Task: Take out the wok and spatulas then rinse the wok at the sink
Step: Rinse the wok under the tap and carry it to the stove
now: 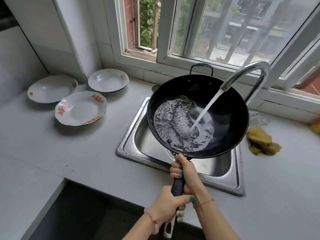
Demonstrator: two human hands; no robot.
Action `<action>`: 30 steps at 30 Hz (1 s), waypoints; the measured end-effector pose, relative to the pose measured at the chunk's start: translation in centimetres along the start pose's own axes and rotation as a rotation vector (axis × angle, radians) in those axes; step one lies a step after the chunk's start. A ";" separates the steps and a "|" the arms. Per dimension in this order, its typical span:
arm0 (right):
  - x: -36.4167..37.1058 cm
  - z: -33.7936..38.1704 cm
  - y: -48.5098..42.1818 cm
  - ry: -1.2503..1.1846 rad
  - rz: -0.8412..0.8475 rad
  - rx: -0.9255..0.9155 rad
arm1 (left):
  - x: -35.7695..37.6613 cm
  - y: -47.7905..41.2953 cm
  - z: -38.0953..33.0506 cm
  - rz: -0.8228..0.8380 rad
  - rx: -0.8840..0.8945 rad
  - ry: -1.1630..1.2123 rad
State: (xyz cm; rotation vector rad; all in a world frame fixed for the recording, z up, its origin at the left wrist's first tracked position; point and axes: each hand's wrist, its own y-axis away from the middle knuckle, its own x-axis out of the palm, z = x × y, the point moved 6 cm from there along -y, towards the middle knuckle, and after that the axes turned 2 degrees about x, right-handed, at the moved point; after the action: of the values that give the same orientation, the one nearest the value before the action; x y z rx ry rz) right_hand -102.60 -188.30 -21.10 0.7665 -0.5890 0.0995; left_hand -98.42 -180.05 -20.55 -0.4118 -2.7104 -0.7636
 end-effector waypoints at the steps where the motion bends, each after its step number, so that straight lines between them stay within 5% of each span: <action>1: 0.2 -0.1 0.2 -0.022 0.019 0.009 | -0.1 0.2 -0.1 -0.006 0.008 -0.017; 11: 3.4 -2.9 1.2 -0.256 0.206 0.202 | -1.8 3.5 -0.6 -0.215 0.011 -0.177; 22: 7.7 -5.9 1.5 -0.350 0.333 0.334 | -5.4 7.5 -3.6 -0.415 -0.043 -0.752; 30: 10.6 -6.0 1.5 -0.410 0.457 0.384 | -6.5 8.2 -5.1 -0.558 -0.066 -0.868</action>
State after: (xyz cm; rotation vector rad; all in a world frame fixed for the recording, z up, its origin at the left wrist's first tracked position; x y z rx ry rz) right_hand -91.36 -184.47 -17.94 1.0215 -1.1527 0.4961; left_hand -88.62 -177.29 -14.91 0.0487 -3.7039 -0.9781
